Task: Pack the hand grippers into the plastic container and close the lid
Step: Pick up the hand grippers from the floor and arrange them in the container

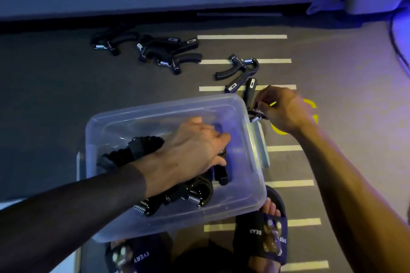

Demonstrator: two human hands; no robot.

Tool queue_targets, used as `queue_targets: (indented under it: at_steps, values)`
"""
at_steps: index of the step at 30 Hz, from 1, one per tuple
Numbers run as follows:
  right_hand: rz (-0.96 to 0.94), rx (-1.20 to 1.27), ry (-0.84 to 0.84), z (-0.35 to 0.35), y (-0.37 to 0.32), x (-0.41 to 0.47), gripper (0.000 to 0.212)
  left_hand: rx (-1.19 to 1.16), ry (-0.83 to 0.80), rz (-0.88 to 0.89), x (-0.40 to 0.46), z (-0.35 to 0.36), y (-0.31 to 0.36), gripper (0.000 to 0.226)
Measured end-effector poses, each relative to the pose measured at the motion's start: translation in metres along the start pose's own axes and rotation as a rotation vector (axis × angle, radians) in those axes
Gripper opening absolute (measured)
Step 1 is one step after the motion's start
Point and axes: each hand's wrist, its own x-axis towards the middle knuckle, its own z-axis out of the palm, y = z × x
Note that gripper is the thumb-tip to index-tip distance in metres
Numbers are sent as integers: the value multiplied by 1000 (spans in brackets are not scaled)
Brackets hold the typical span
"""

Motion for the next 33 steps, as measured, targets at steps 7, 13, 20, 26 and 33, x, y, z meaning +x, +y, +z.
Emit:
queue_targets:
  at_steps: [7,13,20,26,33]
  values:
    - [153,-26,27,27,29,37,4,-41,5,31,-4,6,-1,43]
    - [138,-77,24,41,21,67,17,-27,-43,53,-17,9,7,42]
    - [285,-187,73,54,14,75,62,-75,-47,-22,-16,5,7,47]
    - [291,-149,79,59,16,70,64,-45,-40,9,-15,7,7,45]
    - [197,-215,118,44,29,75,56,-29,-75,-13,-8,4,10,41]
